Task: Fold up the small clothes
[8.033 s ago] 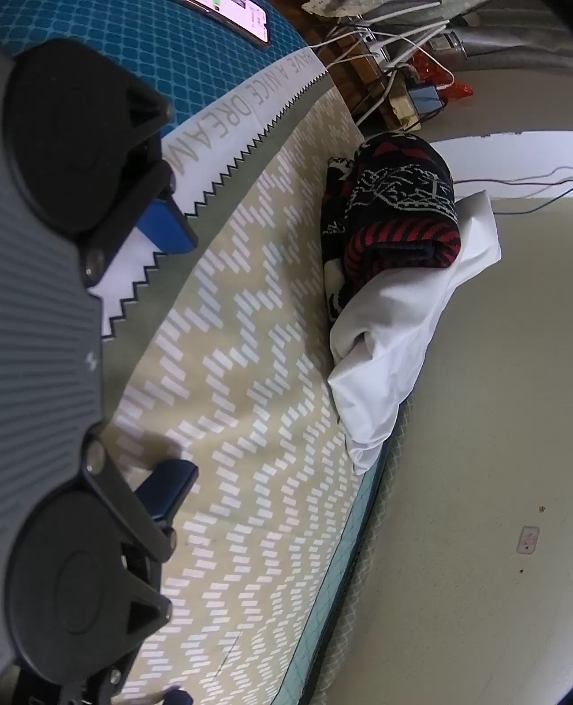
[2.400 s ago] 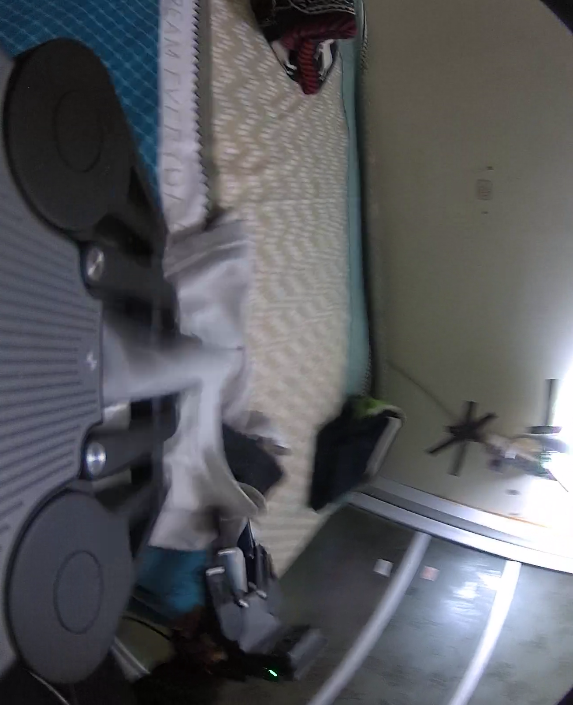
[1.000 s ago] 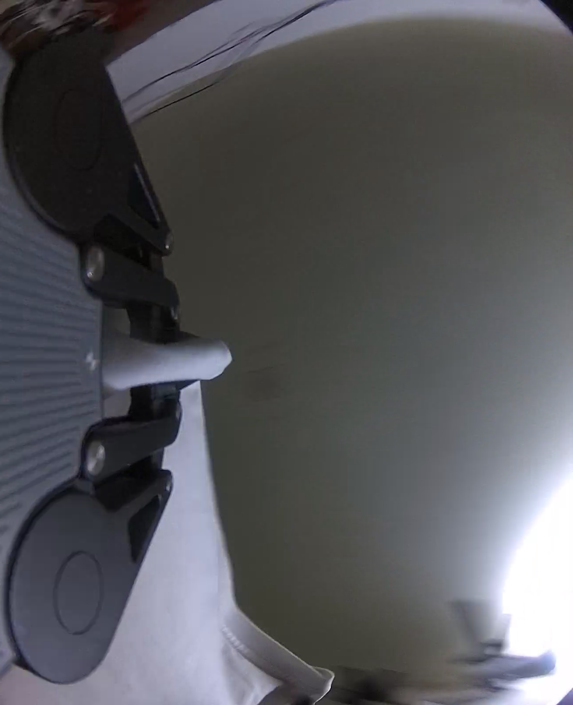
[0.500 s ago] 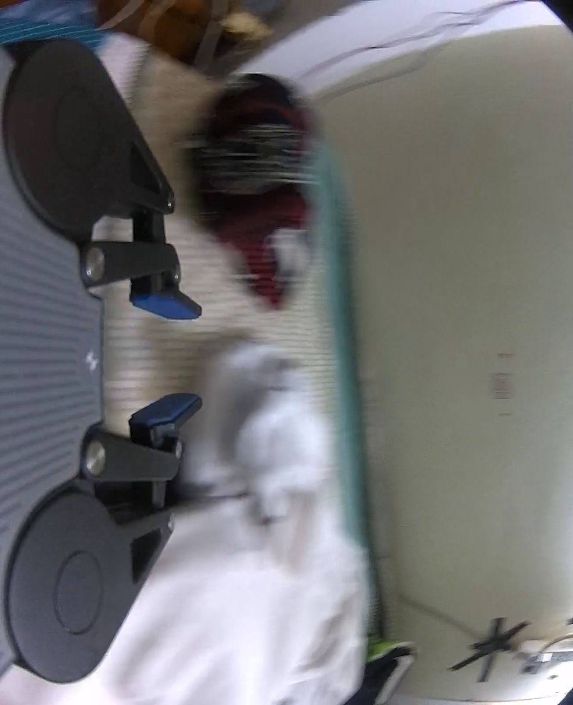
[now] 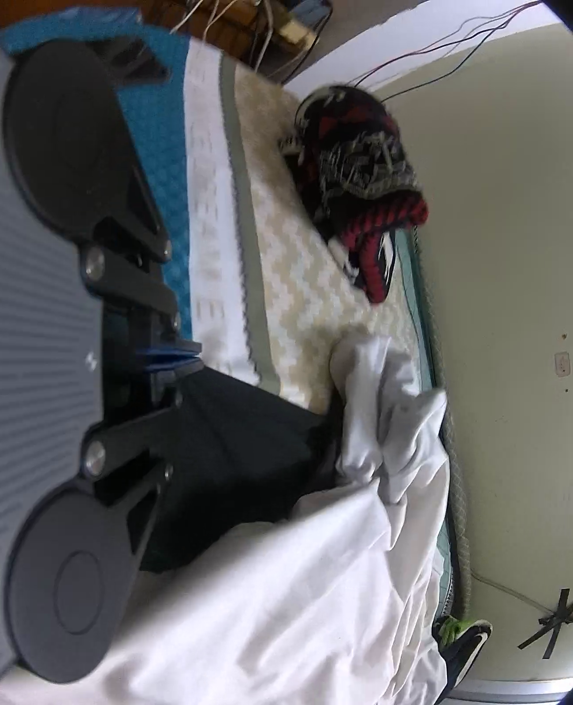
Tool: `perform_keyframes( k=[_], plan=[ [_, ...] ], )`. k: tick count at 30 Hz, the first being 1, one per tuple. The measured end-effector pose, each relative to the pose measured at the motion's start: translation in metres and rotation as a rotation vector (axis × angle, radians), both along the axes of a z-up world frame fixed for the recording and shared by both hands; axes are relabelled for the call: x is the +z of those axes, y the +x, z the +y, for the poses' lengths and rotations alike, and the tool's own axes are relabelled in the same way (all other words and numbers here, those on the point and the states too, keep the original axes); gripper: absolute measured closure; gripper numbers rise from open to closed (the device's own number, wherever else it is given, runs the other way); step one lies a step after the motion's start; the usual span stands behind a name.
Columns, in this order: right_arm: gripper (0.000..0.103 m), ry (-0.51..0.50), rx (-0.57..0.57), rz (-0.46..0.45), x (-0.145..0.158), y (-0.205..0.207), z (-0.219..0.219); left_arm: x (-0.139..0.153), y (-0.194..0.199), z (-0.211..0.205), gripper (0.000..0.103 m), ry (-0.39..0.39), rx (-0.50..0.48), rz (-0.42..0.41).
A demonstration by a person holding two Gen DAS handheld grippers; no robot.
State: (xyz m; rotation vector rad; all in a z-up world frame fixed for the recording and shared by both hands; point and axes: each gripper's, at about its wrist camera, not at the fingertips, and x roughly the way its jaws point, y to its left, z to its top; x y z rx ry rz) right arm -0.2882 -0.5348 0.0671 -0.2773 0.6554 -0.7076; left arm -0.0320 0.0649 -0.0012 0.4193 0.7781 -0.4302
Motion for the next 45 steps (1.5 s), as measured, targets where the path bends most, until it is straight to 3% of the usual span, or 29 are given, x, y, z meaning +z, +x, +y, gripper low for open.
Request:
perform_keyframes(
  k=[7, 10, 12, 14, 17, 19, 20, 22, 23, 24, 25, 27, 29, 32, 33, 35, 36, 38, 39, 42, 45],
  plan=[
    [0.056, 0.259, 0.350, -0.132, 0.036, 0.053, 0.048, 0.081, 0.035, 0.065, 0.100, 0.051, 0.294, -0.154],
    [0.055, 0.335, 0.468, -0.104, 0.033, 0.114, 0.065, 0.112, 0.057, 0.049, 0.099, -0.007, 0.267, -0.215],
    [0.054, 0.373, 0.516, -0.070, 0.021, 0.163, 0.077, 0.123, 0.079, 0.014, 0.097, -0.050, 0.165, -0.230],
    [0.054, 0.447, 0.537, -0.033, 0.000, 0.216, 0.082, 0.121, 0.108, -0.033, 0.095, -0.056, 0.071, -0.194],
    [0.050, 0.511, 0.539, 0.022, -0.030, 0.281, 0.094, 0.100, 0.154, -0.105, 0.092, -0.085, -0.063, -0.067],
    [0.048, 0.516, 0.528, 0.067, -0.051, 0.306, 0.105, 0.077, 0.178, -0.144, 0.075, -0.088, -0.134, 0.047],
    [0.048, 0.522, 0.524, 0.092, -0.062, 0.319, 0.105, 0.063, 0.187, -0.160, 0.059, -0.076, -0.153, 0.093],
    [0.048, 0.535, 0.520, 0.142, -0.080, 0.334, 0.106, 0.039, 0.194, -0.185, 0.055, -0.036, -0.191, 0.154],
    [0.048, 0.545, 0.525, 0.171, -0.086, 0.335, 0.107, 0.026, 0.195, -0.193, 0.061, -0.015, -0.220, 0.187],
    [0.052, 0.549, 0.535, 0.198, -0.094, 0.339, 0.106, 0.016, 0.194, -0.200, 0.092, 0.004, -0.242, 0.213],
    [0.073, 0.549, 0.547, 0.224, -0.100, 0.340, 0.107, 0.007, 0.192, -0.206, 0.095, 0.024, -0.264, 0.231],
    [0.103, 0.548, 0.582, 0.208, -0.098, 0.338, 0.108, 0.001, 0.184, -0.216, 0.097, 0.079, -0.300, 0.135],
    [0.103, 0.494, 0.590, 0.115, -0.083, 0.335, 0.109, 0.009, 0.183, -0.227, 0.097, 0.122, -0.282, -0.017],
    [0.103, 0.476, 0.510, 0.005, -0.073, 0.349, 0.096, 0.020, 0.204, -0.248, 0.096, 0.115, -0.171, -0.172],
    [0.103, 0.486, 0.481, -0.007, -0.076, 0.355, 0.092, 0.015, 0.211, -0.257, 0.096, 0.126, -0.136, -0.180],
    [0.102, 0.501, 0.435, 0.045, -0.092, 0.369, 0.091, -0.008, 0.223, -0.273, 0.093, 0.188, -0.097, -0.104],
    [0.096, 0.512, 0.418, 0.096, -0.102, 0.374, 0.092, -0.019, 0.224, -0.278, 0.092, 0.241, -0.088, -0.090],
    [0.066, 0.502, 0.398, 0.134, -0.104, 0.370, 0.095, -0.023, 0.212, -0.276, 0.092, 0.286, -0.090, -0.138],
    [0.052, 0.496, 0.405, 0.097, -0.095, 0.359, 0.094, -0.015, 0.203, -0.269, 0.092, 0.269, -0.089, -0.164],
    [0.057, 0.544, 0.469, -0.018, -0.055, 0.310, 0.088, 0.035, 0.167, -0.224, 0.092, 0.091, -0.088, -0.179],
    [0.057, 0.585, 0.544, -0.076, -0.020, 0.230, 0.087, 0.084, 0.110, -0.156, 0.091, -0.077, -0.119, -0.192]
  ],
)
